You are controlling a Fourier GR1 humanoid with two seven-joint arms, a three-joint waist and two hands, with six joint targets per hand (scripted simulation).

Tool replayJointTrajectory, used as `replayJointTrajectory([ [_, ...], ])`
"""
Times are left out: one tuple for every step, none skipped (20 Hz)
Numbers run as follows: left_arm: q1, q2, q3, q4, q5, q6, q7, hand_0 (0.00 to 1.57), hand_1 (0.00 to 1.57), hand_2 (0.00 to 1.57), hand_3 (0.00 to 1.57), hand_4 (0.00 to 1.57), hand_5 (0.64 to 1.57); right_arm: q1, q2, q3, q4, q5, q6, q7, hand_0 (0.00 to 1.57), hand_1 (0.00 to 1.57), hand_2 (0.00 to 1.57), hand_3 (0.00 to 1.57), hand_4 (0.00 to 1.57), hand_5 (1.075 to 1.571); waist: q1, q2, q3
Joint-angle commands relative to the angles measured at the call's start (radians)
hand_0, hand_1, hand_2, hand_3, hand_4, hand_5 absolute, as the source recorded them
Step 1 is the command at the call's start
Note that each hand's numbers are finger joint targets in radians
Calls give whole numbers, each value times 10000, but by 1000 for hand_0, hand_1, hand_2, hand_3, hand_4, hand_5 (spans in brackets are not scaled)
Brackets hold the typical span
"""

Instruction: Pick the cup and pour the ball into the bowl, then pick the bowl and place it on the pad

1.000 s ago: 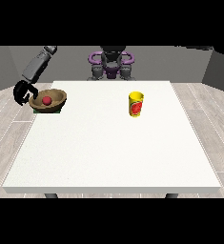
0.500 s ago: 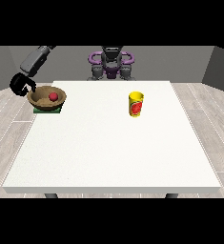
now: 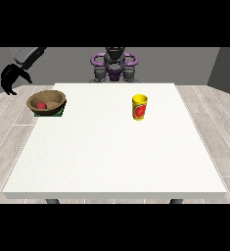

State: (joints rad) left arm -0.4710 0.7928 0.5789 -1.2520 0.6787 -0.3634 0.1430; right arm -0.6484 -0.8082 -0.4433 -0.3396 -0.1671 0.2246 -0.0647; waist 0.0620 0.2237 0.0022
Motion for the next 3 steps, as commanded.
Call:
replayJointTrajectory([
  [133,-799,-921,-161,-224,682,828,0,0,0,0,983,1570,-589,-95,471,-464,220,484,949,0,0,0,0,442,1255,-414,-1956,-36],
  [442,-641,-721,236,-337,458,653,0,0,0,0,983,1570,-372,642,459,-736,97,412,290,0,0,0,0,659,1233,-397,-2225,-39],
  [397,-940,-1081,307,-648,690,627,0,0,0,0,983,1570,-1084,849,502,-1090,-7,423,564,0,0,0,0,701,1219,-686,-2554,-58],
])
